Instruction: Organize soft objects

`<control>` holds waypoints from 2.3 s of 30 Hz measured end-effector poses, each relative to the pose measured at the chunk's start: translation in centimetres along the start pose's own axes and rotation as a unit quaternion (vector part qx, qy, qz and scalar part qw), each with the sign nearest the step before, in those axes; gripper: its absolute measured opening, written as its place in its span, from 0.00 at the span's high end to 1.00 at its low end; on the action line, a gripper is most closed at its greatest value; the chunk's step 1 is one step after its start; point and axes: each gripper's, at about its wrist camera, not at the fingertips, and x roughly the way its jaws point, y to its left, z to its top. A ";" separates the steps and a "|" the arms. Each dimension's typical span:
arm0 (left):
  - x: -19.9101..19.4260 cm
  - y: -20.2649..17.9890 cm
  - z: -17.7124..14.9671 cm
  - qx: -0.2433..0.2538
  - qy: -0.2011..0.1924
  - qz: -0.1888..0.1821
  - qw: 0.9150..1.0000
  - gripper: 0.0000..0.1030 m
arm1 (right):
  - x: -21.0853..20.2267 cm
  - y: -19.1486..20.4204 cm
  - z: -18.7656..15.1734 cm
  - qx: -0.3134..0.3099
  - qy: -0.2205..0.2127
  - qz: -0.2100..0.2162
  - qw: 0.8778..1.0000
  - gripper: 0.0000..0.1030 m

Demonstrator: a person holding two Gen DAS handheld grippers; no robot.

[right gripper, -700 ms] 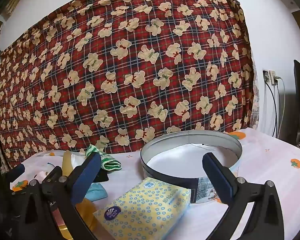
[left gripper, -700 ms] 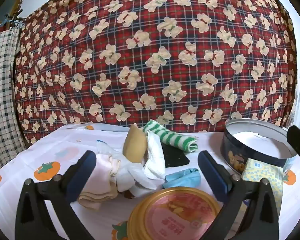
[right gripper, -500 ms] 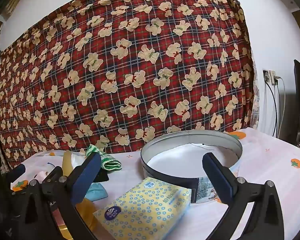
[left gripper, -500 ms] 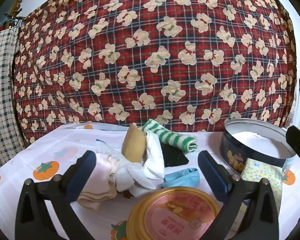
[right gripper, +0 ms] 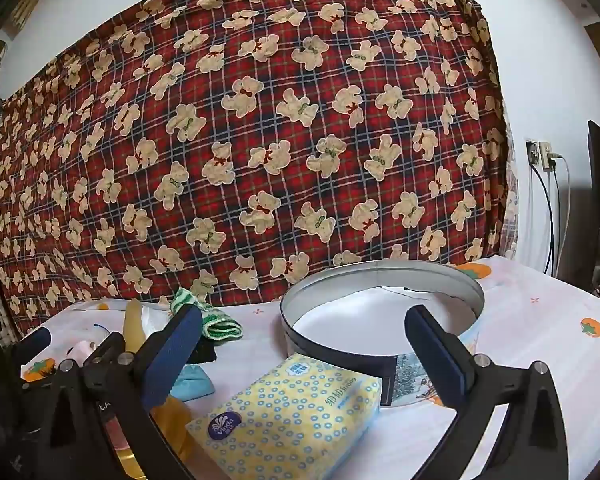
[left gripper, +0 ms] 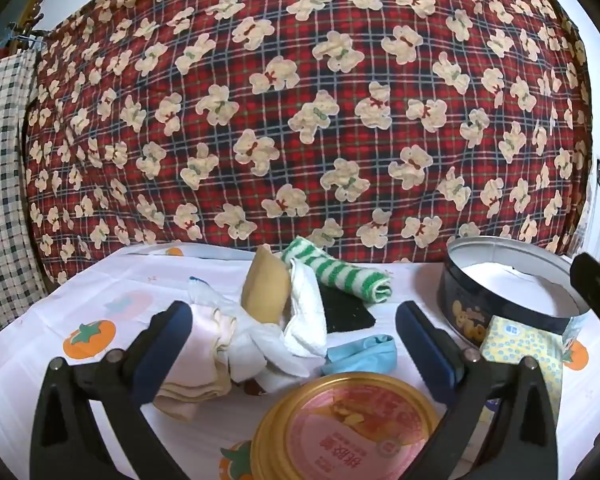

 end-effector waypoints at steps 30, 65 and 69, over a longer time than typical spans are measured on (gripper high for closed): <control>-0.1 -0.1 0.1 -0.002 0.001 -0.001 1.000 0.00 | -0.1 0.0 0.0 -0.002 -0.001 0.000 1.000 0.01; 1.2 7.2 0.5 -0.002 -0.001 0.042 0.999 0.00 | 0.2 3.8 -0.4 -0.034 0.019 0.079 0.996 0.01; 2.5 10.6 0.9 0.009 0.003 0.077 0.997 0.00 | 0.9 6.6 -0.6 -0.027 0.042 0.133 0.990 0.01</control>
